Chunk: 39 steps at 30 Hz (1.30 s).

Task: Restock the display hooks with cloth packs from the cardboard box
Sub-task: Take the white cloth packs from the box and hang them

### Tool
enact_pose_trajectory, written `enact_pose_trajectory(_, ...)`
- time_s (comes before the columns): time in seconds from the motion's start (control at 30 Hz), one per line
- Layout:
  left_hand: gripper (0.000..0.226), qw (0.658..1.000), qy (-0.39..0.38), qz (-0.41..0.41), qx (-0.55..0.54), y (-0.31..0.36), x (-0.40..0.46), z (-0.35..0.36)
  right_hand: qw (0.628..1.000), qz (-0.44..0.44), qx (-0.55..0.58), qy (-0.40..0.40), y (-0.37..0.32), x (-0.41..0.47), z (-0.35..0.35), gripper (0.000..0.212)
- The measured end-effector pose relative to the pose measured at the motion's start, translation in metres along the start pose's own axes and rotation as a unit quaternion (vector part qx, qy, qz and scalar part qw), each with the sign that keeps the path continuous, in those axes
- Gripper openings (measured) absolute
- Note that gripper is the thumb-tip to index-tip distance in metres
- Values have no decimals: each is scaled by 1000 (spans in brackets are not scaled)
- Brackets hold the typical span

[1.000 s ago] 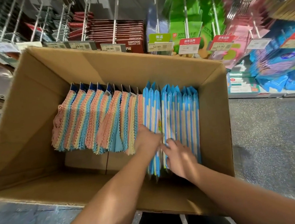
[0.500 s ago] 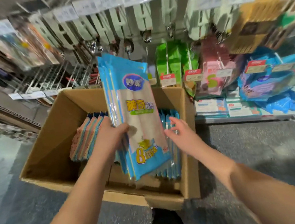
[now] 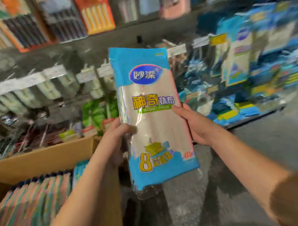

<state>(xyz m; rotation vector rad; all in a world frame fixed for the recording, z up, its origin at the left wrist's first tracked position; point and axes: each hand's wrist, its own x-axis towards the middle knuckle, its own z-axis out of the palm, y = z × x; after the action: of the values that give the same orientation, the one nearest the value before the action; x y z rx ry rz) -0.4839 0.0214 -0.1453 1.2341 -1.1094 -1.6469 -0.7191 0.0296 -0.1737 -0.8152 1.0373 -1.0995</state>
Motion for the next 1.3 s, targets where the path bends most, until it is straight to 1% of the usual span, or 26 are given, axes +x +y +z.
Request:
enact_pose_trajectory(0.03, 54, 999, -43, 6, 6, 1, 8, 22, 1000, -19, 1, 18, -9, -10, -20, 41)
enact_pose_trajectory(0.07, 63, 996, -87, 8, 12, 1, 17, 44, 998, -37, 3, 43, -18, -20, -37, 33)
enact_pose_trajectory(0.1, 69, 993, -119, 7, 19, 3, 23, 66, 996, -53, 5, 72, -26, -29, -55, 31)
enact_pose_trajectory(0.13, 68, 990, -138, 7, 22, 4, 31, 87, 992, -67, 9, 102, -33, -36, -72, 31)
enact_pose_trajectory(0.2, 52, 984, -175, -8, 18, 8, 45, 130, 984, -88, 17, 156, -49, -51, -108, 29)
enact_pose_trajectory(0.23, 48, 981, -193, -24, 11, 9, 49, 146, 980, -94, 21, 177, -56, -57, -122, 29)
enact_pose_trajectory(0.3, 58, 971, -231, -65, 21, 11, 74, 189, 969, -110, 22, 220, -70, -68, -155, 37)
enact_pose_trajectory(0.33, 56, 970, -230, -72, 25, 12, 87, 210, 964, -118, 20, 238, -77, -71, -171, 43)
enact_pose_trajectory(0.37, 48, 970, -231, -73, 21, 12, 100, 229, 959, -123, 22, 255, -84, -74, -187, 46)
enact_pose_trajectory(0.4, 40, 971, -229, -66, 13, 11, 114, 250, 955, -127, 24, 267, -90, -76, -204, 47)
enact_pose_trajectory(0.43, 44, 970, -235, -61, -6, 12, 123, 271, 953, -128, 26, 274, -98, -77, -220, 46)
enact_pose_trajectory(0.5, 63, 963, -255, -67, -52, 14, 137, 309, 950, -130, 29, 281, -115, -75, -252, 42)
enact_pose_trajectory(0.6, 68, 950, -288, -83, -84, 23, 170, 364, 949, -140, 33, 282, -147, -63, -301, 35)
enact_pose_trajectory(0.63, 67, 947, -296, -86, -89, 28, 184, 380, 948, -144, 37, 282, -159, -57, -317, 33)
enact_pose_trajectory(0.77, 50, 934, -333, -87, -100, 53, 247, 449, 942, -140, 48, 300, -210, -22, -382, 35)
enact_pose_trajectory(0.8, 48, 933, -335, -82, -102, 59, 263, 464, 941, -138, 52, 303, -222, -11, -397, 36)
enact_pose_trajectory(0.9, 54, 938, -319, -66, -119, 75, 304, 502, 941, -140, 52, 302, -257, 14, -436, 43)
enact_pose_trajectory(1.0, 54, 938, -320, -61, -119, 84, 342, 537, 944, -146, 36, 294, -285, 34, -474, 42)
enact_pose_trajectory(1.1, 54, 938, -318, -65, -120, 94, 370, 568, 938, -164, 5, 306, -314, 53, -516, 40)
enact_pose_trajectory(1.17, 52, 942, -309, -59, -116, 101, 389, 588, 925, -194, -23, 327, -337, 65, -547, 40)
enact_pose_trajectory(1.23, 54, 948, -293, -48, -113, 107, 407, 607, 907, -221, -65, 354, -367, 79, -576, 45)
enact_pose_trajectory(1.3, 57, 955, -272, -34, -111, 111, 425, 627, 890, -257, -92, 365, -404, 96, -605, 38)
